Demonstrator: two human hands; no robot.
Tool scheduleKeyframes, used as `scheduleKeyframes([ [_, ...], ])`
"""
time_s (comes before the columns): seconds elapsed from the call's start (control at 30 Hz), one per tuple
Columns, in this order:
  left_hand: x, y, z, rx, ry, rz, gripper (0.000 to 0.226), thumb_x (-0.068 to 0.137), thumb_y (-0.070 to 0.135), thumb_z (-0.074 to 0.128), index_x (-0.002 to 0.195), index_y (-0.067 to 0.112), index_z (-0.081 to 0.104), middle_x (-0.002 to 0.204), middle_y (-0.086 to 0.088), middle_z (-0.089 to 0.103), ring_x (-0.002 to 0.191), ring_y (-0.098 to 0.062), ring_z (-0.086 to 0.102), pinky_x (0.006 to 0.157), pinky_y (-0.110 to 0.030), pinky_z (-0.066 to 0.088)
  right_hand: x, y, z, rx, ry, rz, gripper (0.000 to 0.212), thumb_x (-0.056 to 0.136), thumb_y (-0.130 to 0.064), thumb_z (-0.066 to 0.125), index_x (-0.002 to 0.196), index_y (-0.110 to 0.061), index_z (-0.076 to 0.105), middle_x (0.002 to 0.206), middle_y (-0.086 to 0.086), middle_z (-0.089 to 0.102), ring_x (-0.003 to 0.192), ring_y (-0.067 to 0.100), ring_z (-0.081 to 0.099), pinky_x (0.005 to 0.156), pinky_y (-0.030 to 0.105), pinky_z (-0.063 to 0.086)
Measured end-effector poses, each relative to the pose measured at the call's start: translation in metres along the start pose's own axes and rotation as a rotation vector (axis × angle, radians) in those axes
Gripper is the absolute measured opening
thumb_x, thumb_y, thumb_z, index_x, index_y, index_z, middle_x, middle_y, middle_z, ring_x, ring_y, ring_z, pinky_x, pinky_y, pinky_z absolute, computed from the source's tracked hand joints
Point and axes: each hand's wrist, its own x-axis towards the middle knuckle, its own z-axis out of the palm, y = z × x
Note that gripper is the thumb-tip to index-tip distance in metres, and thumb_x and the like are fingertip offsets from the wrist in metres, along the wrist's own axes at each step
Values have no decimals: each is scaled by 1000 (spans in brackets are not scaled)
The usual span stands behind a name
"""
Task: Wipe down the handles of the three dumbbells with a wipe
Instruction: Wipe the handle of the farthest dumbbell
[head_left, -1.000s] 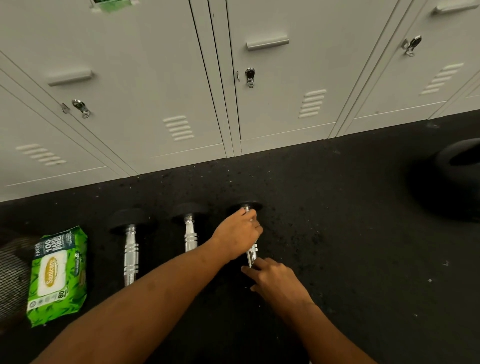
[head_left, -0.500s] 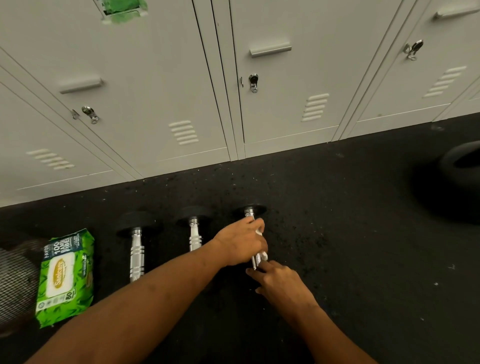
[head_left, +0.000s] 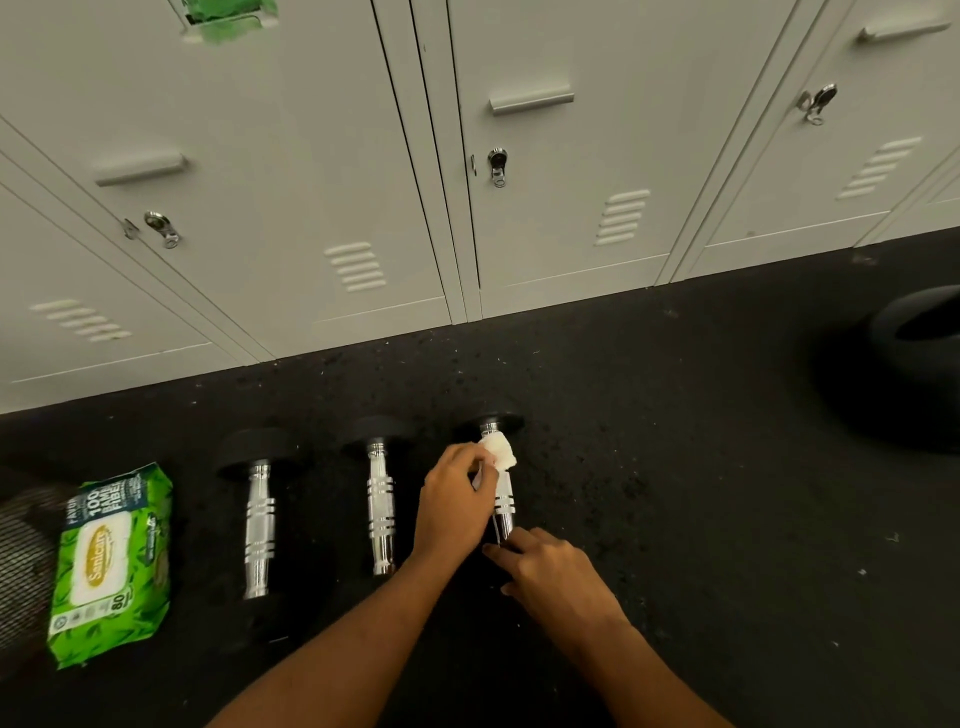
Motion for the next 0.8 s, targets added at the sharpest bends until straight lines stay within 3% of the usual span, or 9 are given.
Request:
scheduleKeyframes([
  [0.1, 14, 17, -2, -142, -23, -374, 26, 97, 42, 51, 91, 19, 61, 80, 5, 62, 72, -9, 58, 56, -19, 37, 0, -1, 0, 11, 0, -3, 58, 97, -21, 55, 148, -23, 29, 143, 8, 38, 123, 24, 42, 94, 39, 47],
  [0.2, 32, 13, 5, -418, -76, -625, 33, 97, 44, 47, 99, 14, 60, 94, -7, 65, 83, -18, 61, 75, -35, 52, 0, 0, 0, 12, 2, -8, 58, 96, -21, 55, 148, -23, 29, 142, 8, 39, 123, 24, 43, 93, 39, 47],
  [0.27, 37, 12, 8, -706, -75, -742, 29, 100, 32, 44, 104, 8, 59, 98, -12, 64, 85, -23, 61, 82, -39, 53, 0, 0, -1, 13, 15, -6, 57, 96, -20, 55, 148, -23, 30, 141, 8, 40, 121, 25, 44, 91, 39, 48],
  [0.37, 40, 12, 9, -889, -70, -807, 27, 102, 13, 39, 87, 3, 58, 81, -14, 60, 73, -24, 58, 71, -37, 48, -1, 0, 0, 19, 20, -8, 56, 96, -19, 55, 147, -21, 31, 139, 8, 41, 120, 25, 44, 90, 39, 47],
  [0.47, 39, 12, 10, -928, -79, -834, 28, 99, 7, 37, 82, 0, 59, 75, -17, 60, 69, -26, 57, 66, -37, 50, -1, 0, 0, 18, 18, -9, 56, 97, -20, 54, 147, -21, 31, 140, 8, 41, 121, 25, 43, 92, 39, 47],
  [0.7, 34, 0, 13, -823, -237, -868, 33, 96, 18, 37, 100, -1, 63, 85, -17, 67, 78, -27, 62, 70, -37, 50, 0, 1, -2, 20, 2, -2, 55, 97, -21, 54, 147, -22, 32, 140, 8, 41, 119, 25, 43, 90, 39, 47],
  [0.8, 20, -8, 14, -782, -280, -888, 40, 95, 19, 37, 113, -4, 64, 99, -21, 69, 87, -29, 64, 76, -39, 51, 0, 0, -2, 25, 4, -7, 55, 96, -21, 54, 146, -22, 33, 142, 8, 40, 119, 24, 44, 90, 38, 46],
])
